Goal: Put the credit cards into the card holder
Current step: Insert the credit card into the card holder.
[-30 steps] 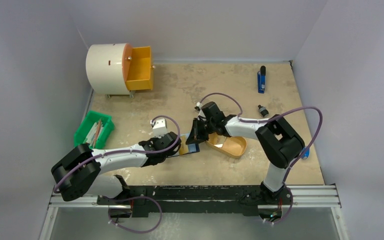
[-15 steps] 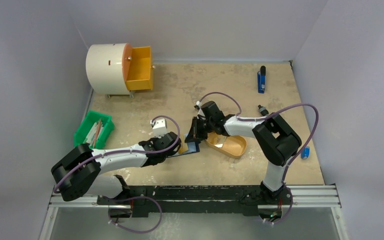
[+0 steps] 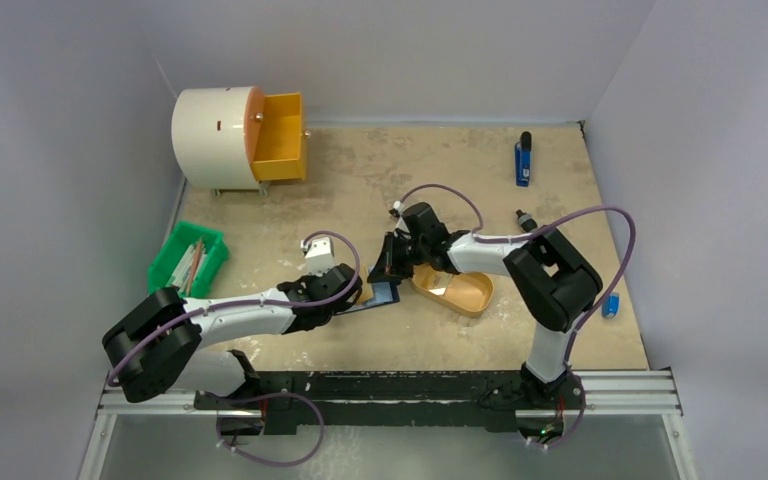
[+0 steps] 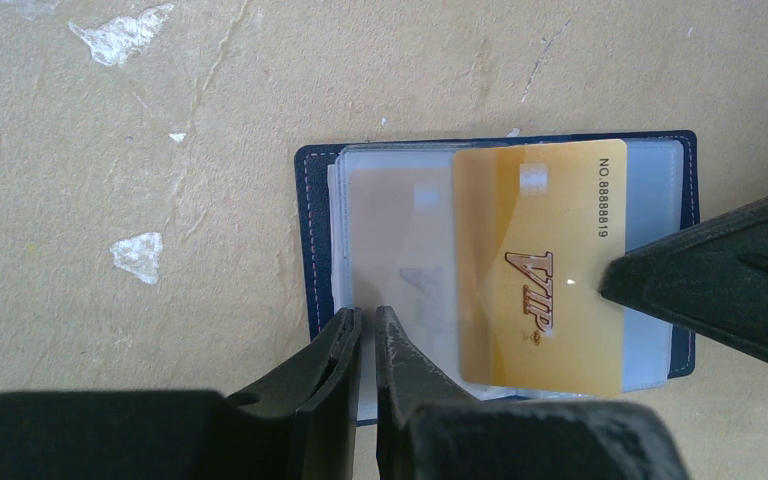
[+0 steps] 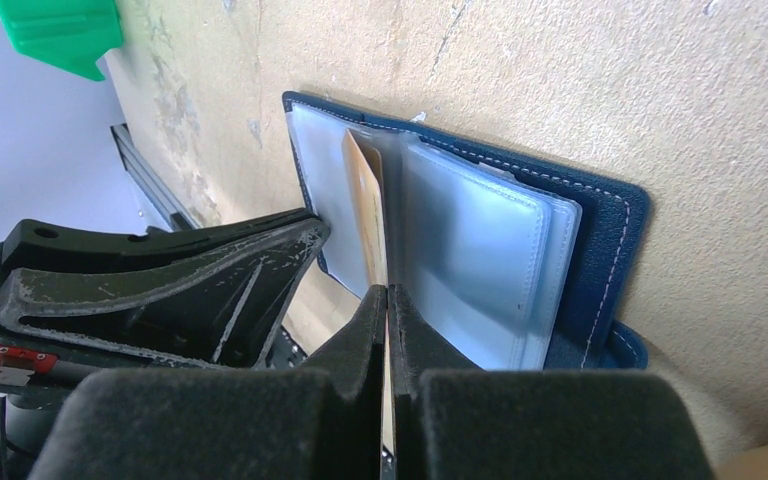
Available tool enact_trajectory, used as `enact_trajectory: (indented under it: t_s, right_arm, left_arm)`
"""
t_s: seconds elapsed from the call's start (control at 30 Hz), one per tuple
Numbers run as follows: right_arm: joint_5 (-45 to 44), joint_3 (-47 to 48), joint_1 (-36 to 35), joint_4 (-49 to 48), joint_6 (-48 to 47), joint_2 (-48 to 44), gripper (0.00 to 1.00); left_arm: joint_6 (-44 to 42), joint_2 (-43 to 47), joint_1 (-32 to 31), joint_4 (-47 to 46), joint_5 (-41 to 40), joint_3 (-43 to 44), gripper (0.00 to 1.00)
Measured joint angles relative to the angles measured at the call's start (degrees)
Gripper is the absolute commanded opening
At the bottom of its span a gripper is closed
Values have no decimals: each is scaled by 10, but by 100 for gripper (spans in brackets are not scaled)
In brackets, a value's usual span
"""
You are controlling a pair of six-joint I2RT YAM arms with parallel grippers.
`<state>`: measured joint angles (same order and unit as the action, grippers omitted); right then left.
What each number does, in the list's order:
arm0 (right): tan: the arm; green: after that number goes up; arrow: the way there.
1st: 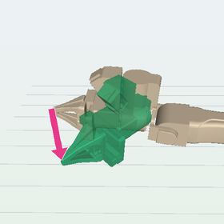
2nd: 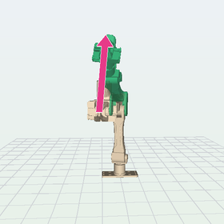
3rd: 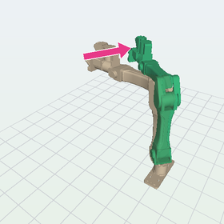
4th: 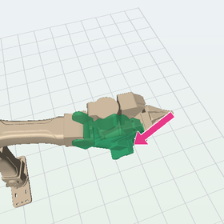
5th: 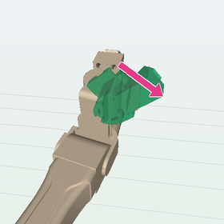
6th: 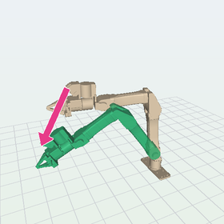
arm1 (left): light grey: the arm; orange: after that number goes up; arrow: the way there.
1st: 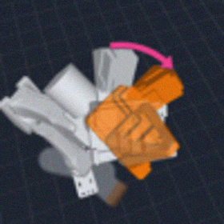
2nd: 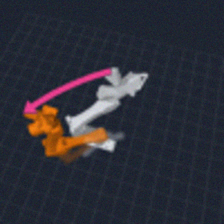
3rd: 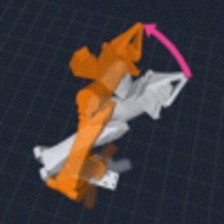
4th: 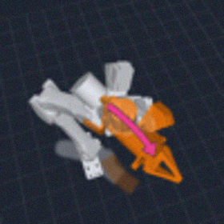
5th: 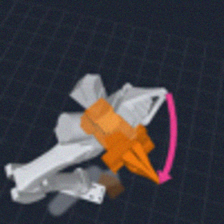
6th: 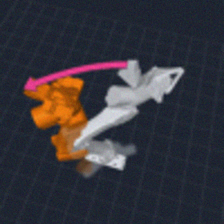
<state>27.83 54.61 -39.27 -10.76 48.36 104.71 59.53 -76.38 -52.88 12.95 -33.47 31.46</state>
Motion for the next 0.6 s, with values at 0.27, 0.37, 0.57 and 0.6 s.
enact_trajectory:
  t_s: [0.27, 0.37, 0.57, 0.6]
  right_arm:
    - [2, 11, -7, 14, -12, 23, 0]
    - [2, 17, -13, 19, -15, 29, 0]
    - [2, 29, -19, 28, -16, 30, 0]
    - [2, 30, -20, 29, -16, 30, 0]
  left_arm:
    - [0, 7, 0, 5, 1, 0, 11]
    - [0, 9, 0, 9, 2, 0, 11]
    - [0, 11, 0, 15, 2, 0, 12]
    - [0, 14, 0, 19, 2, 0, 13]
